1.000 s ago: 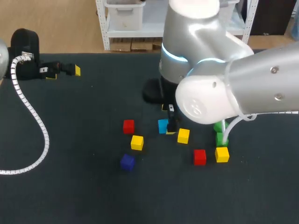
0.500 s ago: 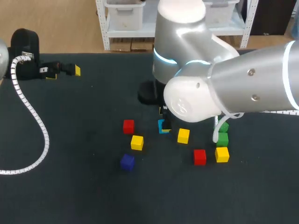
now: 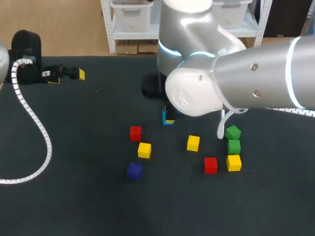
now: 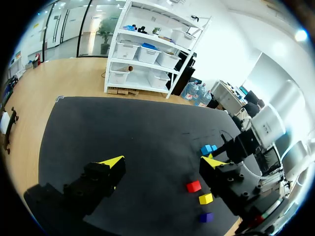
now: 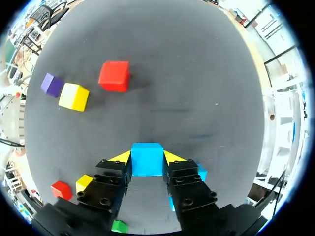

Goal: Place the blue cubes, place green cubes on the blue cubes, place the yellow cubes on the green cubes, then place the red cubes on the yellow cubes, and place purple cube on the red cubes.

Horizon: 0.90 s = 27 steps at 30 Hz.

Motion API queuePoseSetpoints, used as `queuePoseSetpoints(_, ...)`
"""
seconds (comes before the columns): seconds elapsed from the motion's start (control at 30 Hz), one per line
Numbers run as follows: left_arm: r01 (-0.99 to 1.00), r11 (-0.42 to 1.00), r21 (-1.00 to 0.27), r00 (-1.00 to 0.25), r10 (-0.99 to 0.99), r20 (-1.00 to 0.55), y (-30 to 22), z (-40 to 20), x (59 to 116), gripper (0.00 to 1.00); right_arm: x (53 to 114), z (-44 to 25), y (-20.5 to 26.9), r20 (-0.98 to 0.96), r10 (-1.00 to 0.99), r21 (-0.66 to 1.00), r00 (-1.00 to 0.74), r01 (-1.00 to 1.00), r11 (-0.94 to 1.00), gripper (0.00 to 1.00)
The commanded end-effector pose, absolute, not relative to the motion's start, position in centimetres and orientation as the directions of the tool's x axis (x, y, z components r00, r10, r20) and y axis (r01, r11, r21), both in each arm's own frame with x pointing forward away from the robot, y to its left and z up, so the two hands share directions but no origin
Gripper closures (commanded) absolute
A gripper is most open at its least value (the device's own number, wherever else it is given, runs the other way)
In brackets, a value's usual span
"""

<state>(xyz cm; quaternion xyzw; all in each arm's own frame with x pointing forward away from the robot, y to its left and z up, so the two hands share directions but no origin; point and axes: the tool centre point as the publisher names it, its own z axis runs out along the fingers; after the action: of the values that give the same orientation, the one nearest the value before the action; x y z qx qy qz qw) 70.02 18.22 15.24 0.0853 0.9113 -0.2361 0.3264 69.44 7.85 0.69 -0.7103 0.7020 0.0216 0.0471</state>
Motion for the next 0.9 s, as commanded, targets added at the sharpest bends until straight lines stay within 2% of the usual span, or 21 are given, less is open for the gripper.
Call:
queuePoseSetpoints(0.03, 0.318, 0.868, -0.381, -0.768, 0.001, -0.64, 18.4, 15.1, 70.0, 0.0, 71.3, 0.8, 8.9, -0.074, -0.997, -0.047, 0.008, -0.999, -0.004, 1.0)
queuePoseSetpoints(0.9, 0.318, 0.868, -0.381, -0.768, 0.001, -0.64, 18.4, 15.1, 70.0, 0.0, 74.4, -0.7, 8.5, -0.038, -0.999, -0.056, -0.039, -0.998, 0.041, 1.0)
